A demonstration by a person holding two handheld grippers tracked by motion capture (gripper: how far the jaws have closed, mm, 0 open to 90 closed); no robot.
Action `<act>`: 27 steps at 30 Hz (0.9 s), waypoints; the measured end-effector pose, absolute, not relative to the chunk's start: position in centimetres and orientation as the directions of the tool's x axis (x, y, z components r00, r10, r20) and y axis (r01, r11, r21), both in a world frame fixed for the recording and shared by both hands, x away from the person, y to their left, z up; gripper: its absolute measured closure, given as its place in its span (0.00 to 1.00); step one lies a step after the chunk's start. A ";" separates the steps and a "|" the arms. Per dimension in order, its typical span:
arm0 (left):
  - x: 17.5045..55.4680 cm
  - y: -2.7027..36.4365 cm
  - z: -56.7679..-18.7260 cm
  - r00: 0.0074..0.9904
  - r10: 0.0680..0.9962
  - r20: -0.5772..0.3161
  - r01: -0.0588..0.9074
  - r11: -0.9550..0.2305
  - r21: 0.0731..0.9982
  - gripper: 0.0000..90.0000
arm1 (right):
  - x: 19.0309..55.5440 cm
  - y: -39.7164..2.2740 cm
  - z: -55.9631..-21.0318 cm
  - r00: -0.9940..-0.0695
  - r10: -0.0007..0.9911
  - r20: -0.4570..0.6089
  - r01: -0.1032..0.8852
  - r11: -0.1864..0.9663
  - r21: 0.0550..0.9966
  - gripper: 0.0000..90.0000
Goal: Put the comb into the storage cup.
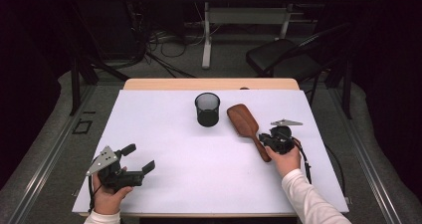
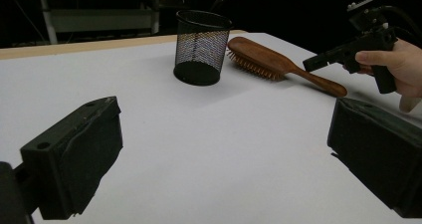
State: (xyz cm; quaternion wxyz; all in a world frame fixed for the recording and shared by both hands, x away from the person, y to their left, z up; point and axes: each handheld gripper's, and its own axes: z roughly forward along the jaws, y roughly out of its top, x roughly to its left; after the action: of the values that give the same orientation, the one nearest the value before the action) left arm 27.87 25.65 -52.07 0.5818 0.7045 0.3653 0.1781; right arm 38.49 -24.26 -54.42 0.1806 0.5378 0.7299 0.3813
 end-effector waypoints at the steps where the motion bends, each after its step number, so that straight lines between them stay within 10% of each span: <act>1: 27.9 25.7 -52.1 0.670 0.722 -0.173 0.307 -0.057 0.950 0.01 | 38.5 -24.3 -54.3 -0.356 0.924 0.142 0.646 0.133 0.752 0.88; 27: 27.9 25.6 -52.1 0.670 0.722 -0.172 0.306 -0.058 0.950 0.01 | 38.1 -24.3 -53.5 -0.365 0.921 0.137 0.594 0.117 0.796 0.52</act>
State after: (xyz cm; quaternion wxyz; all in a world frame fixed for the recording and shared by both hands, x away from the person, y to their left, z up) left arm 27.86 25.64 -52.07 0.5815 0.7048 0.3648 0.1790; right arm 38.09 -24.27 -53.47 0.2017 0.5263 0.7197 0.4055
